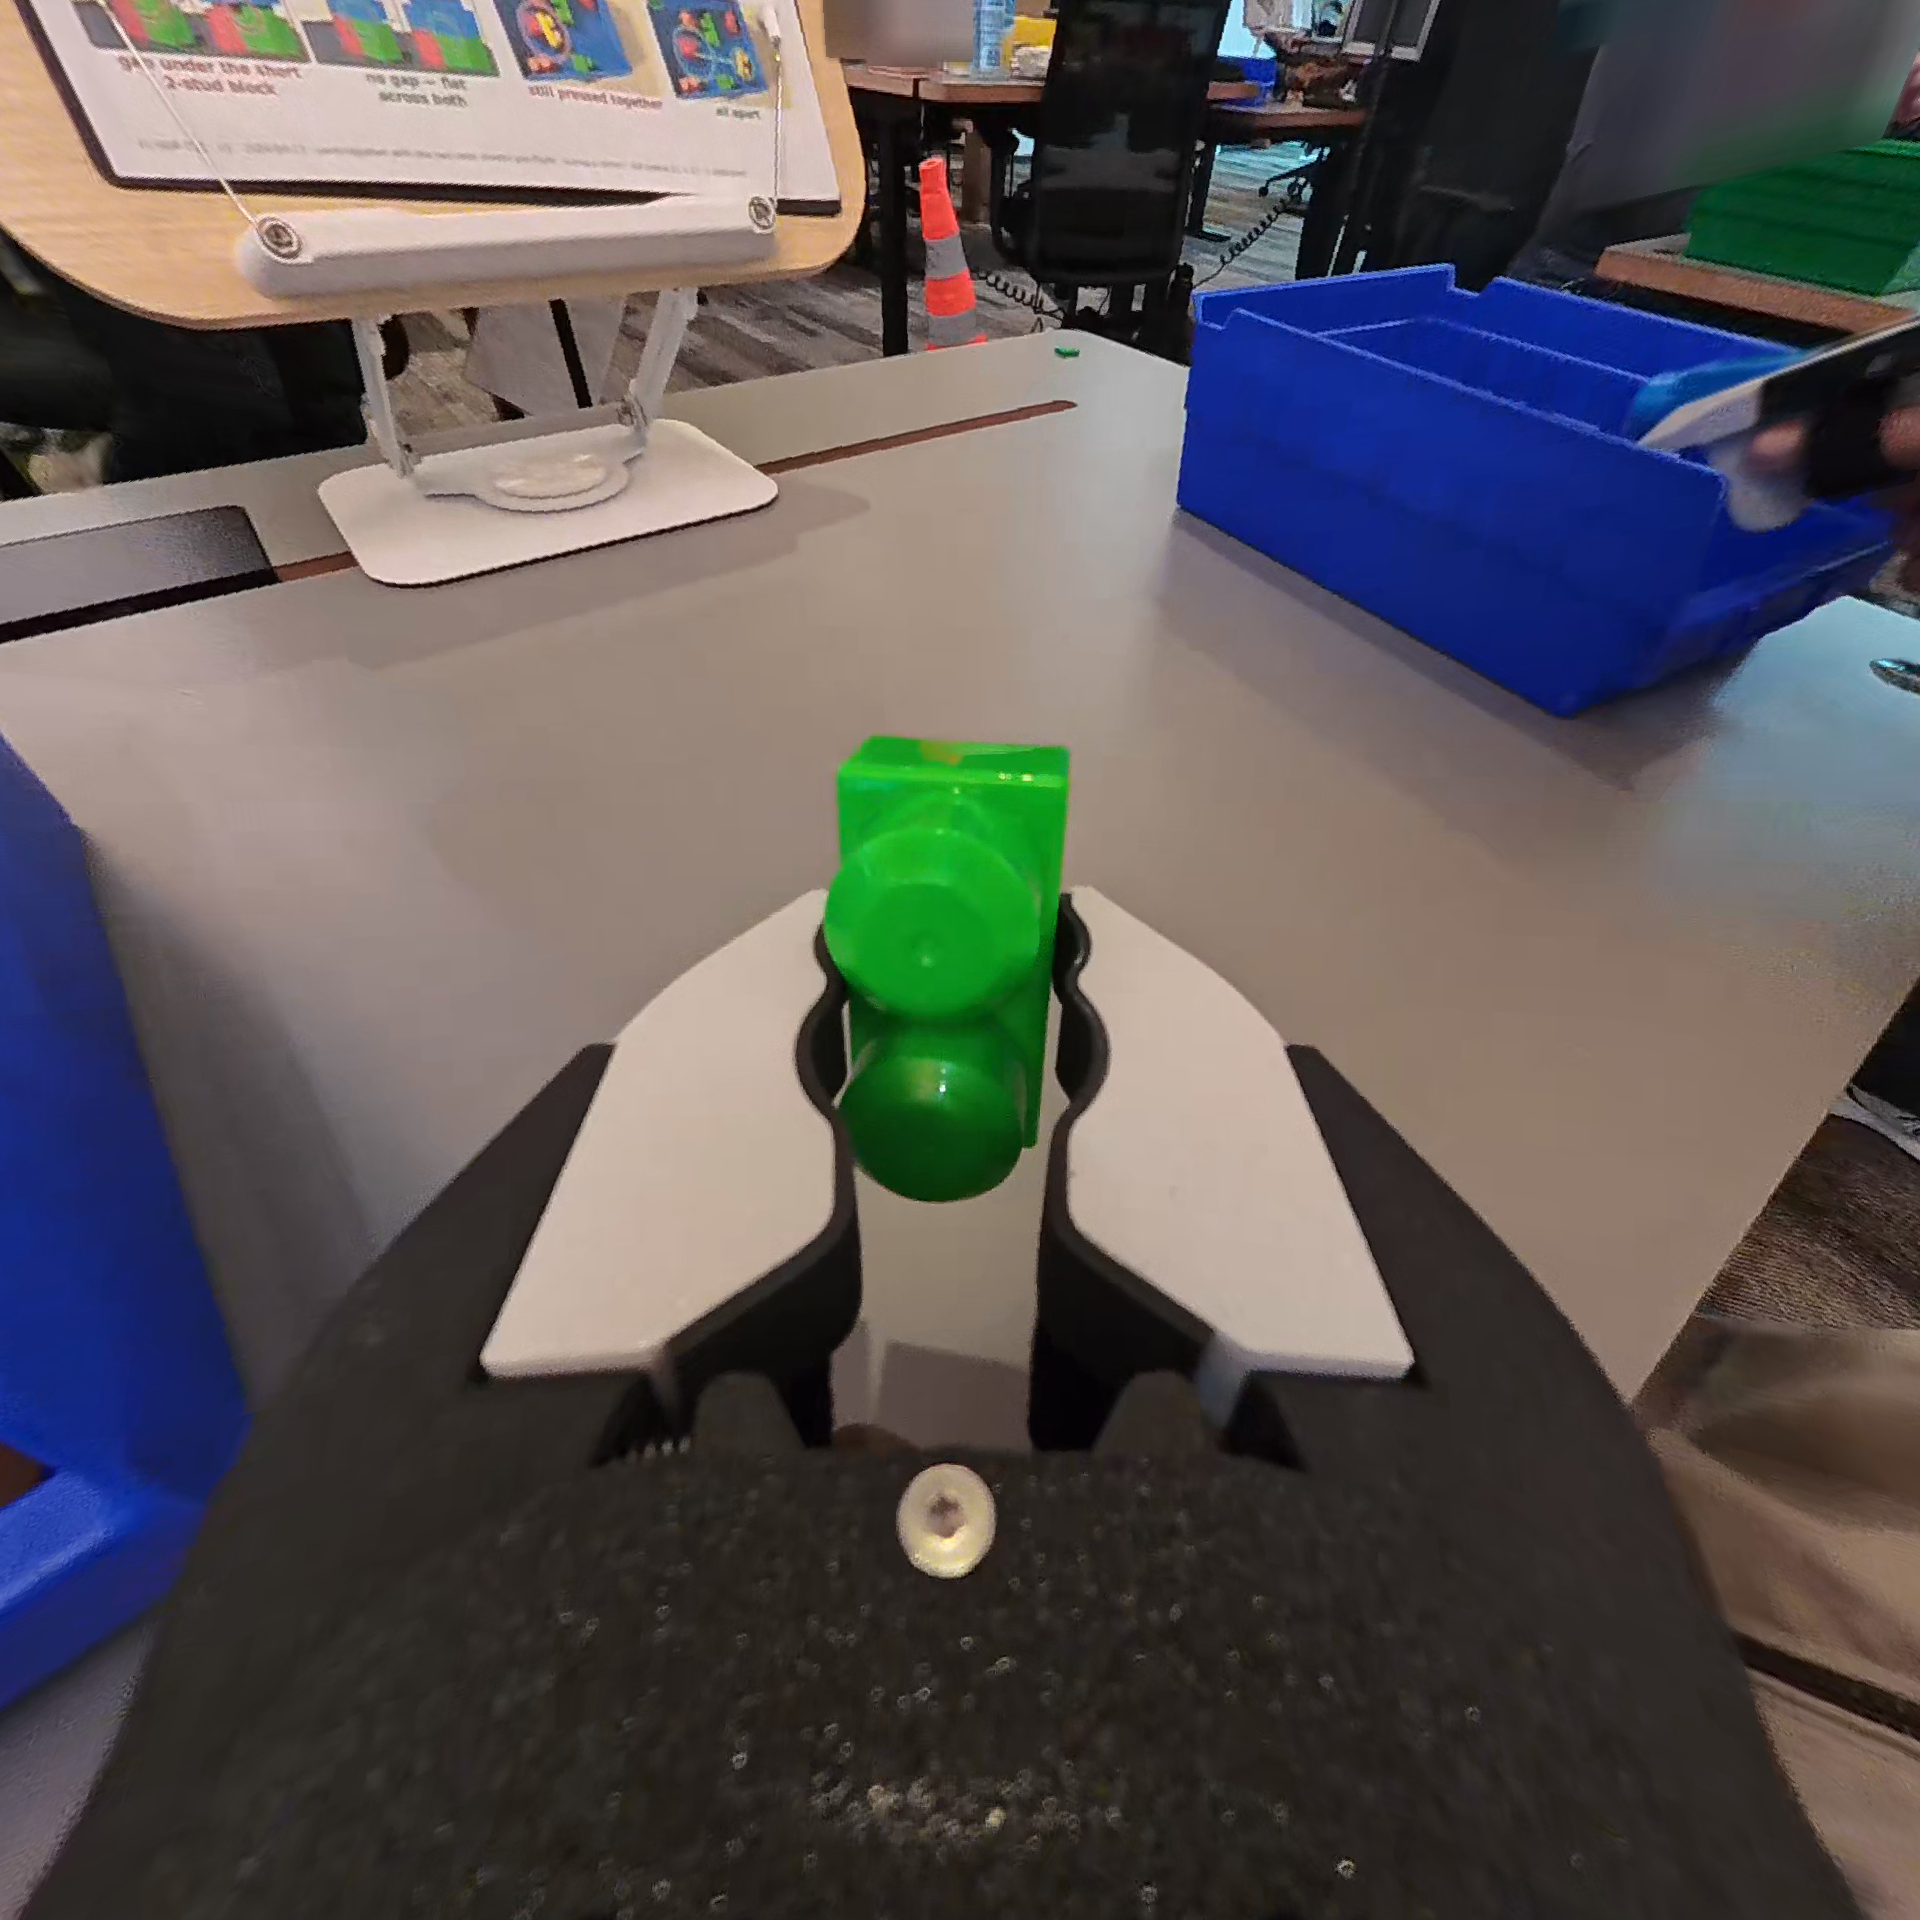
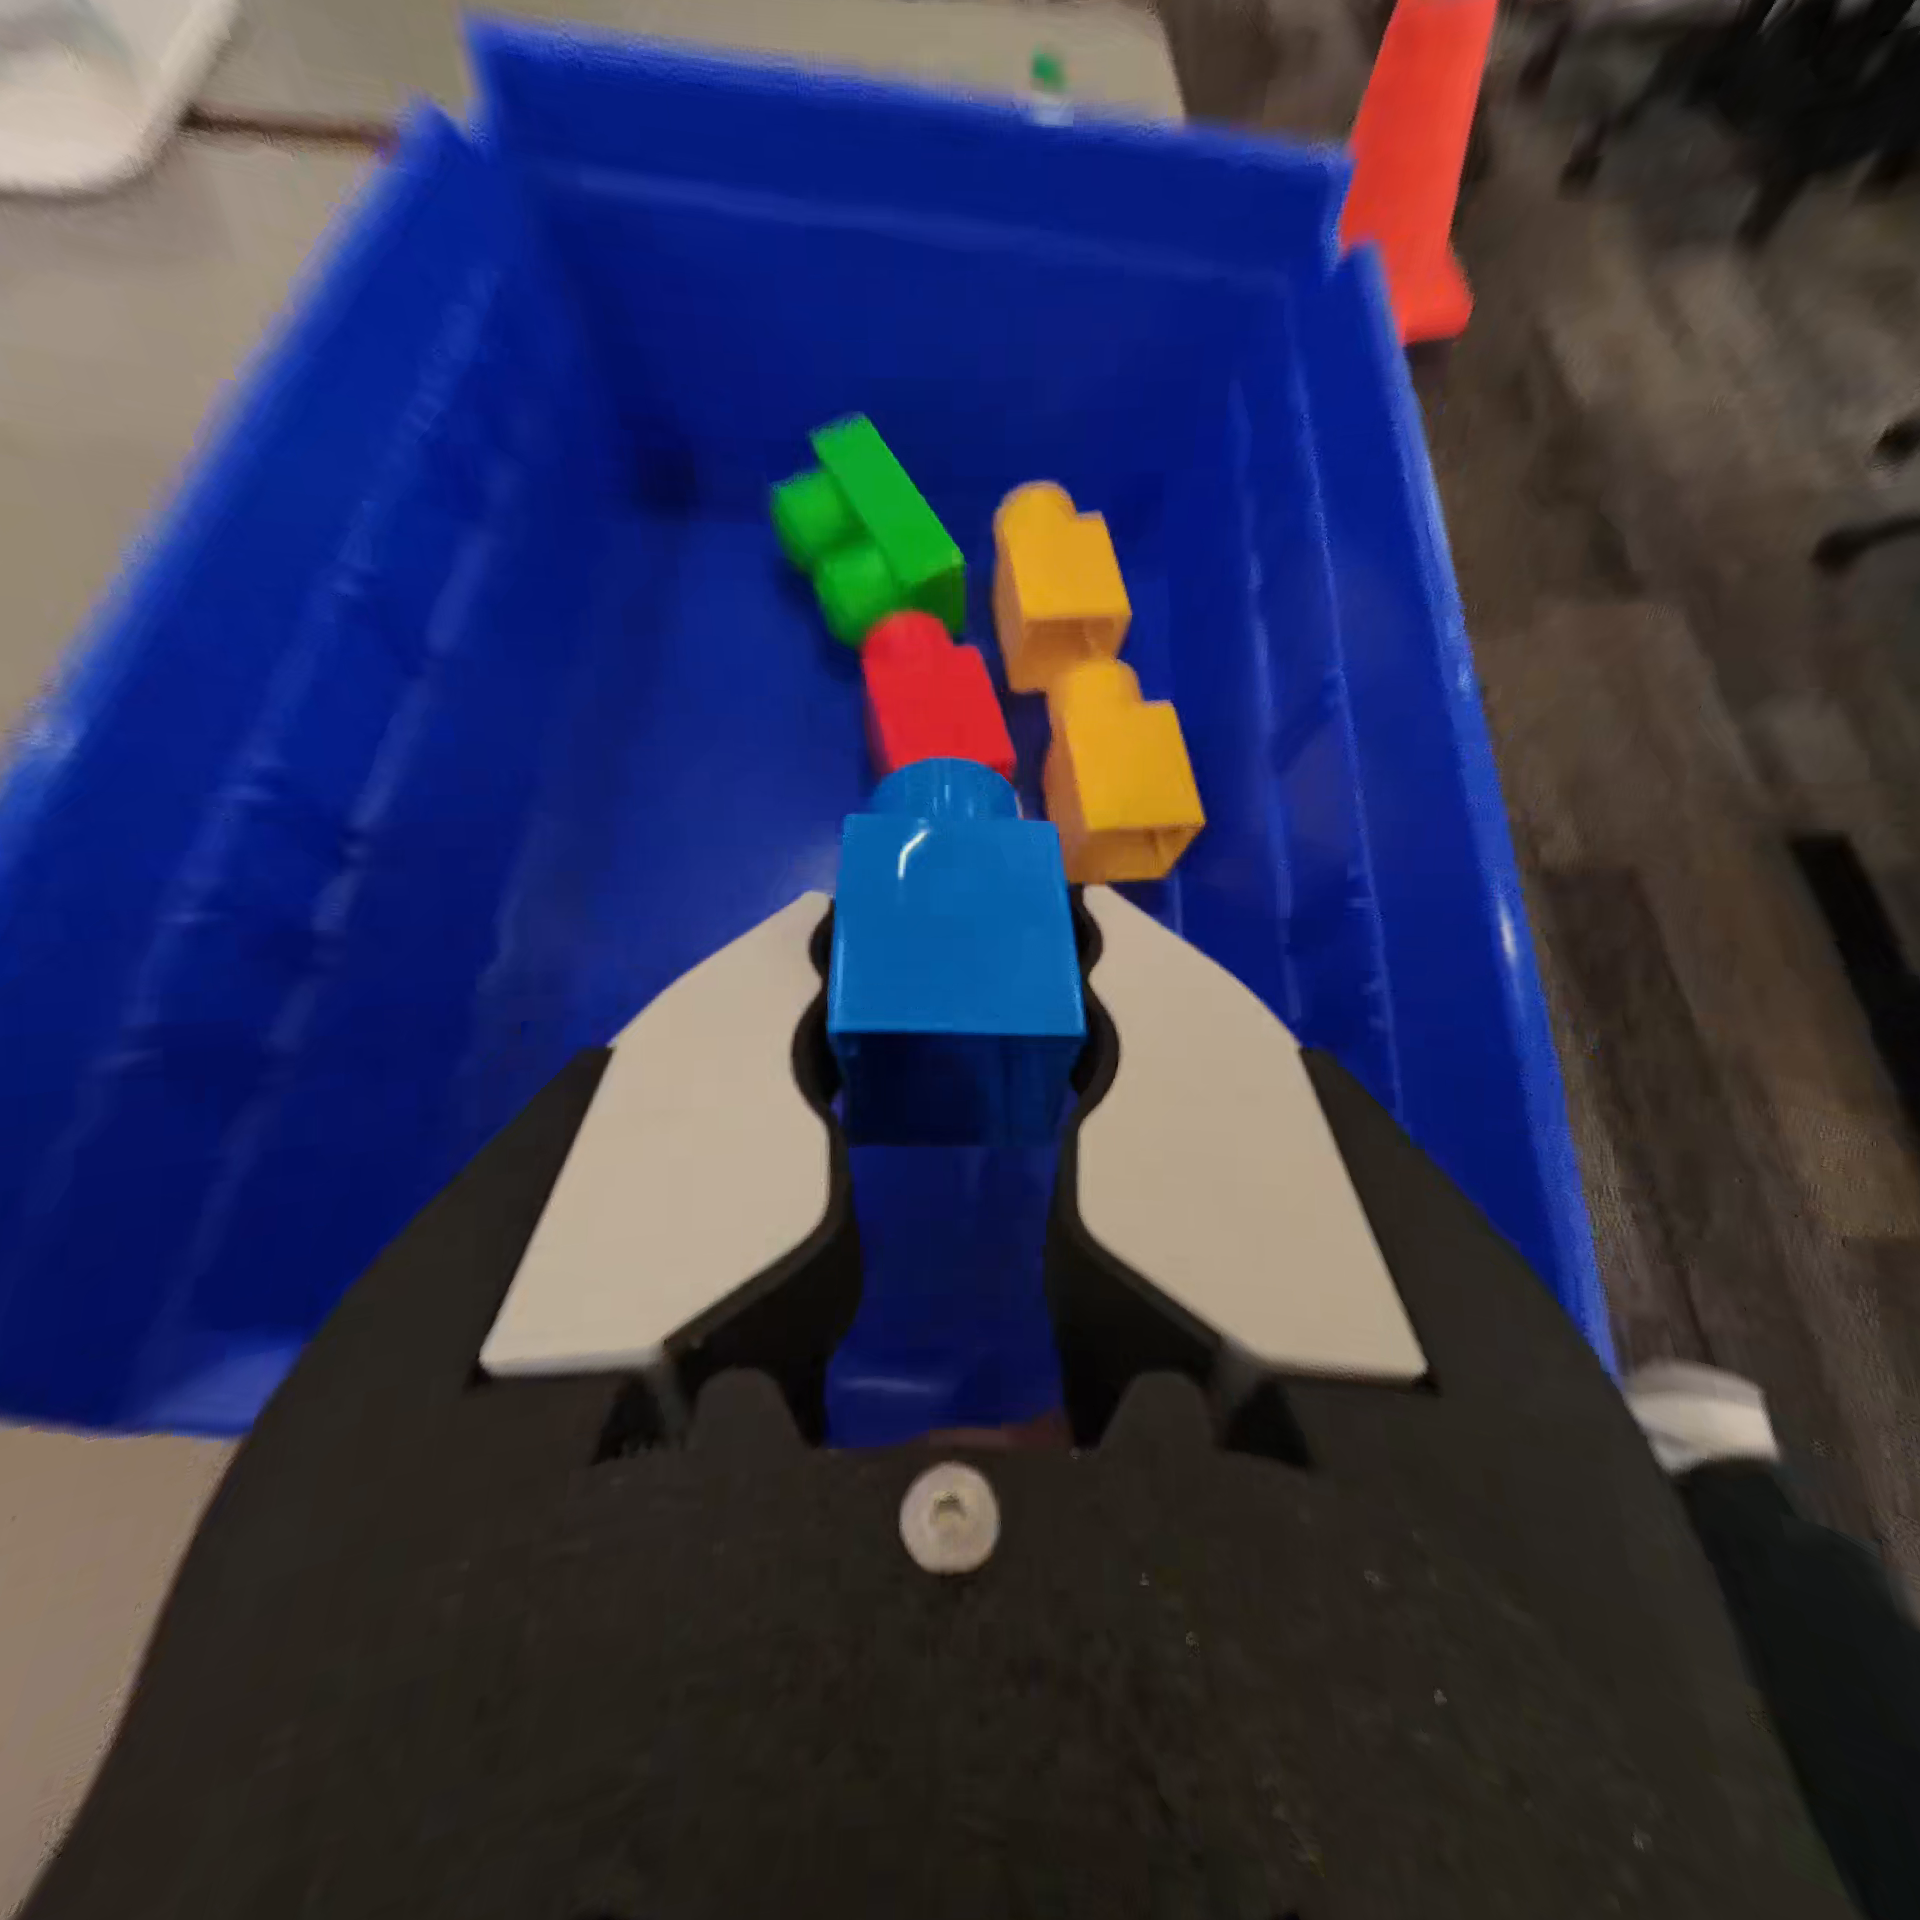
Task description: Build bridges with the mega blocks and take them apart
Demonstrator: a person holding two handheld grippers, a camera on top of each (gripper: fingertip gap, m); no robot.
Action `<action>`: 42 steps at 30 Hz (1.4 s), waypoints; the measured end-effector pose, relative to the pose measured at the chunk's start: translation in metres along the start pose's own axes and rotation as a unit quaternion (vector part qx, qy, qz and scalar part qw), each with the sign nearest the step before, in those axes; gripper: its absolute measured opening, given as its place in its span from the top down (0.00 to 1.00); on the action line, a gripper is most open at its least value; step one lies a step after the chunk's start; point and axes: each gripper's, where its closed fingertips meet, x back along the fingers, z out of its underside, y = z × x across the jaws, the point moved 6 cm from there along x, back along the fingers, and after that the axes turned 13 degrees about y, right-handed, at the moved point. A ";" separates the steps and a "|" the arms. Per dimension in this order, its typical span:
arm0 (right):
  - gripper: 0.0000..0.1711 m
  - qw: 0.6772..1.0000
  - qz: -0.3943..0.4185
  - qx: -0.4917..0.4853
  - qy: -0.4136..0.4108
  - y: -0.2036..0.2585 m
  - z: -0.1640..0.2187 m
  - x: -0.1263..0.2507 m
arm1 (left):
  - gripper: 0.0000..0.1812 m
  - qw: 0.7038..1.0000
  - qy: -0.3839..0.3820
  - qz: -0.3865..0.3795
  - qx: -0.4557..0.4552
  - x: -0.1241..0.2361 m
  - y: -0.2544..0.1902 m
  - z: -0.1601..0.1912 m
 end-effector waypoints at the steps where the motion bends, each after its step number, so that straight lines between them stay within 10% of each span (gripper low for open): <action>1: 0.76 0.999 0.004 0.011 0.049 -0.005 0.001 -0.012 | 0.80 1.000 0.001 0.004 -0.001 0.000 -0.001 0.000; 7: 0.76 0.971 0.048 0.072 0.224 -0.013 0.001 -0.056 | 0.80 1.000 0.007 0.015 -0.012 -0.003 -0.009 0.002; 17: 0.69 0.971 0.038 0.032 0.236 -0.016 -0.002 -0.059 | 0.80 1.000 0.016 0.022 -0.014 -0.004 -0.009 0.003; 24: 0.56 0.989 0.022 0.051 0.133 0.011 -0.011 -0.014 | 0.80 0.999 0.007 0.031 0.005 -0.001 0.001 0.000; 32: 0.59 0.959 -0.089 0.105 -0.249 0.140 0.004 0.112 | 0.80 0.999 0.011 -0.005 -0.036 0.005 0.015 -0.002; 42: 0.51 0.926 -0.329 0.096 -0.159 0.210 0.027 0.110 | 0.80 0.982 0.036 -0.054 -0.178 -0.003 0.011 -0.016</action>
